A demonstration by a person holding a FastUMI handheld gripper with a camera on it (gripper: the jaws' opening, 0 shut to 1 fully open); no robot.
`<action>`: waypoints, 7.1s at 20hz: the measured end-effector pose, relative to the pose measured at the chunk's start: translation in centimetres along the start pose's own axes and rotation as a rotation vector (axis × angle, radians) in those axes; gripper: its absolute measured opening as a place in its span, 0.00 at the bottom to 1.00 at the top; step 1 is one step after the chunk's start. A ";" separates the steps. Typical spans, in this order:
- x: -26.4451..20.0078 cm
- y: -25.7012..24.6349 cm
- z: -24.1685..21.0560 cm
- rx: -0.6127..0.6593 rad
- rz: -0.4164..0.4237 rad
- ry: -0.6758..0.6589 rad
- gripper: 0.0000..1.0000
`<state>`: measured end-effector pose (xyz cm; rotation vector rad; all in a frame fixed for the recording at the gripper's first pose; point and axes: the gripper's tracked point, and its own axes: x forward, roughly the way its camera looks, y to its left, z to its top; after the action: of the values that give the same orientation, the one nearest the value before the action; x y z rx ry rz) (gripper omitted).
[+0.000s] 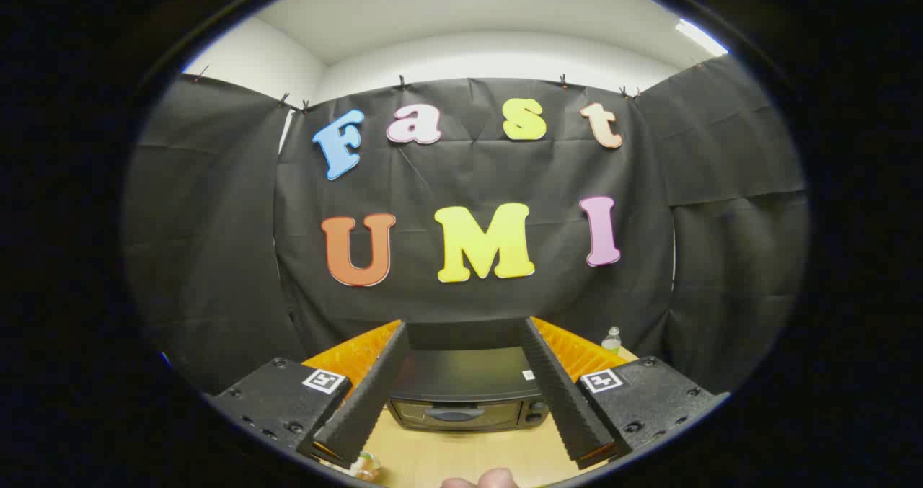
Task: Open the toaster oven, put the food inside, and close the toaster oven door.
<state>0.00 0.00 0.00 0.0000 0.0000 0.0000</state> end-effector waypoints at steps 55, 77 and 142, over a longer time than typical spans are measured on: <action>15.4 1.7 -21.7 0.076 0.038 0.411 1.00; 15.5 0.9 -28.1 -0.033 -0.070 0.457 1.00; -7.6 17.9 -38.2 0.600 0.466 1.449 0.47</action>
<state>-7.62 17.90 -38.25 0.5999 1.4490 0.4655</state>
